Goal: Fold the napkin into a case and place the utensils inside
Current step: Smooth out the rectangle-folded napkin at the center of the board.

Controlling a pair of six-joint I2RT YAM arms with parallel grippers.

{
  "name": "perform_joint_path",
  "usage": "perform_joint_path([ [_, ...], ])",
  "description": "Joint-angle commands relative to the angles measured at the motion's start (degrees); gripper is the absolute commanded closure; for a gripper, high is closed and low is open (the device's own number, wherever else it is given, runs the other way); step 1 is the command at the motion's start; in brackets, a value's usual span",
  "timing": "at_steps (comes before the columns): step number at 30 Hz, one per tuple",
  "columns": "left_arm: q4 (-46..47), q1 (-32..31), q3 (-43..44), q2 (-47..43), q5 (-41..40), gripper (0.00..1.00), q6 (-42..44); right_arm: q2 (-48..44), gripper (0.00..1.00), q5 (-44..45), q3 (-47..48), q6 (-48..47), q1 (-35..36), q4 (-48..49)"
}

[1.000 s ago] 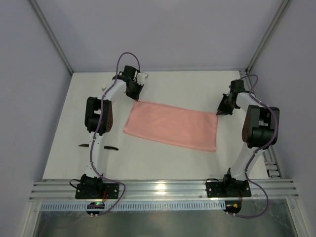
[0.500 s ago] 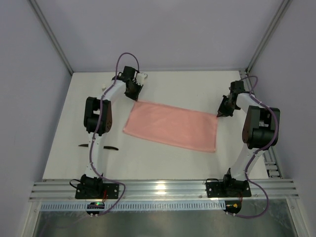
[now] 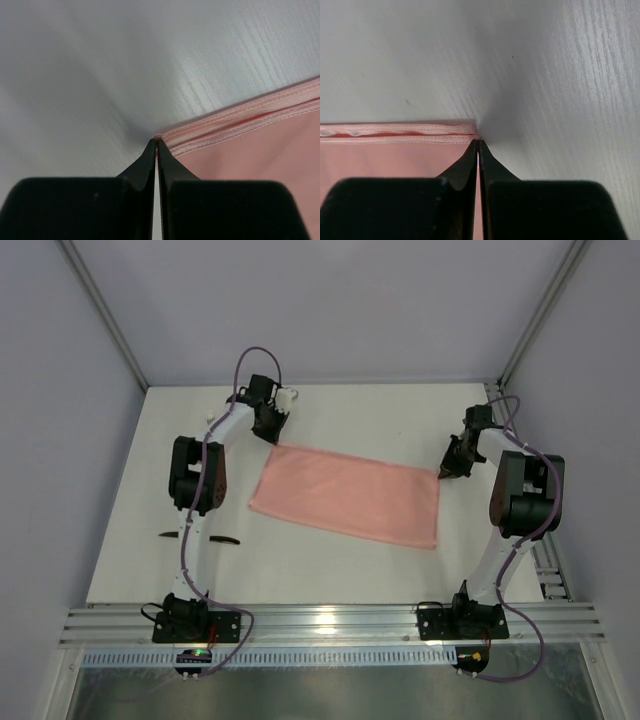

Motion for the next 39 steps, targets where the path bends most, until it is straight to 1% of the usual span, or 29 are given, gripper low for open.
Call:
perform_joint_path([
  [1, -0.74, 0.70, -1.61, -3.05, -2.50, 1.00, 0.43, 1.40, 0.96, 0.06, 1.52, 0.83, 0.15, 0.94],
  [4, -0.47, 0.70, -1.96, -4.01, -3.99, 1.00, 0.26, 1.14, 0.94, -0.82, 0.90, 0.74, 0.15, 2.00],
  [6, 0.23, 0.70, -1.87, -4.72, -5.05, 0.98, -0.36, 1.05, 0.86, -0.82, 1.34, 0.57, 0.15, 2.00],
  [7, 0.49, 0.70, -1.87, -5.24, -6.10, 0.89, -0.62, 0.97, 0.82, -0.82, 1.52, 0.56, 0.15, 2.00],
  [8, 0.76, 0.70, -1.87, -5.60, -6.89, 0.84, -0.80, 0.79, 0.79, -0.73, 1.87, 0.48, 0.15, 1.65],
  [9, 1.11, 0.70, -1.87, -5.86, -7.86, 0.78, -1.15, 0.70, 0.72, -0.82, 2.91, 0.30, 0.15, 1.47],
  [10, 1.98, 0.70, -1.61, -6.21, -8.83, 0.68, -1.24, 0.62, 0.68, -0.91, 3.45, -0.05, 0.15, 1.12],
  [11, 2.60, 0.70, -1.52, -6.74, -9.44, 0.63, -1.07, 0.61, 0.66, -0.91, 4.06, -0.14, 0.15, 0.25],
  [12, 2.95, 0.70, -1.43, -7.09, -11.28, 0.59, -0.98, 0.44, 0.64, -0.56, 5.29, -0.40, 0.15, -0.11],
  [13, 3.04, 0.70, -0.82, -7.79, -11.21, 0.55, -0.80, 0.18, 0.62, -0.30, 5.82, -0.58, 0.15, -0.98],
  [17, 1.81, 0.61, 1.11, -9.81, -12.17, 0.49, -0.89, -3.50, 0.59, 1.63, 8.98, -0.84, 0.23, -3.97],
  [20, 1.03, 0.70, 0.24, -12.53, -12.62, 0.48, -1.33, -7.72, 0.58, 4.62, 7.94, -0.14, 1.54, -5.47],
  [21, 0.76, 0.70, -0.55, -15.24, -11.57, 0.48, -1.42, -11.13, 0.58, 5.76, 7.33, -0.05, 2.25, -5.91],
  [22, 0.06, 0.70, -1.86, -16.92, -10.60, 0.50, -1.85, -12.73, 0.58, 8.29, 6.62, -0.14, 3.30, -6.96],
  [23, -0.47, 0.70, -5.27, -18.94, -10.16, 0.51, -1.94, -14.31, 0.57, 10.84, 5.31, -0.31, 5.22, -7.66],
  [24, -0.99, 0.61, -7.48, -23.22, -6.06, 0.59, -1.86, -17.37, 0.57, 12.17, 4.43, -0.32, 6.20, -8.28],
  [25, -1.70, 0.35, -9.93, -25.35, -4.89, 0.63, -1.51, -18.97, 0.57, 14.01, 3.55, -0.23, 7.34, -9.15],
  [26, -3.79, 0.00, -15.01, -27.46, -3.84, 0.67, -0.98, -20.64, 0.57, 14.21, 0.84, 0.21, 10.66, -9.16],
  [28, -6.17, -1.22, -20.22, -32.74, -2.16, 0.76, 1.29, -25.54, 0.59, 12.03, -2.51, 1.09, 14.10, -7.86],
  [29, -8.19, -1.58, -22.94, -34.24, -1.63, 0.78, 2.00, -26.97, 0.62, 10.36, -6.27, 1.61, 15.95, -6.89],
  [30, -9.25, -2.02, -27.67, -35.56, -1.19, 0.79, 2.71, -28.38, 0.63, 8.86, -8.22, 3.27, 19.45, -5.92],
  [31, -10.13, -2.20, -29.63, -37.75, -0.58, 0.80, 3.24, -30.74, 0.64, 5.89, -9.89, 4.33, 21.22, -3.48],
  [32, -10.92, -2.37, -31.30, -38.64, -0.05, 0.80, 3.68, -31.72, 0.69, 2.55, -13.13, 5.21, 22.89, -1.97],
  [33, -12.50, -2.38, -32.88, -39.43, 0.65, 0.78, 3.85, -32.69, 0.72, 1.30, -14.55, 7.66, 24.65, -0.65],
  [34, -13.12, -2.38, -35.51, -40.83, 2.75, 0.77, 3.86, -34.09, 0.74, 0.33, -15.96, 8.90, 28.06, 2.41],
  [35, -13.56, -2.46, -36.58, -41.37, 3.81, 0.76, 4.03, -34.45, 0.79, -1.85, -18.23, 9.96, 29.75, 4.27],
  [37, -12.43, -2.81, -40.17, -42.42, 3.74, 0.75, 3.77, -34.46, 0.85, -2.40, -20.09, 13.56, 34.39, 9.10],
  [38, -11.38, -3.77, -41.06, -42.34, 2.86, 0.75, 3.68, -34.11, 0.92, -2.40, -21.58, 14.44, 35.90, 10.86],
  [39, -8.85, -4.30, -41.86, -41.90, 2.07, 0.75, 3.42, -33.49, 0.94, -2.23, -22.12, 15.06, 37.40, 13.66],
])
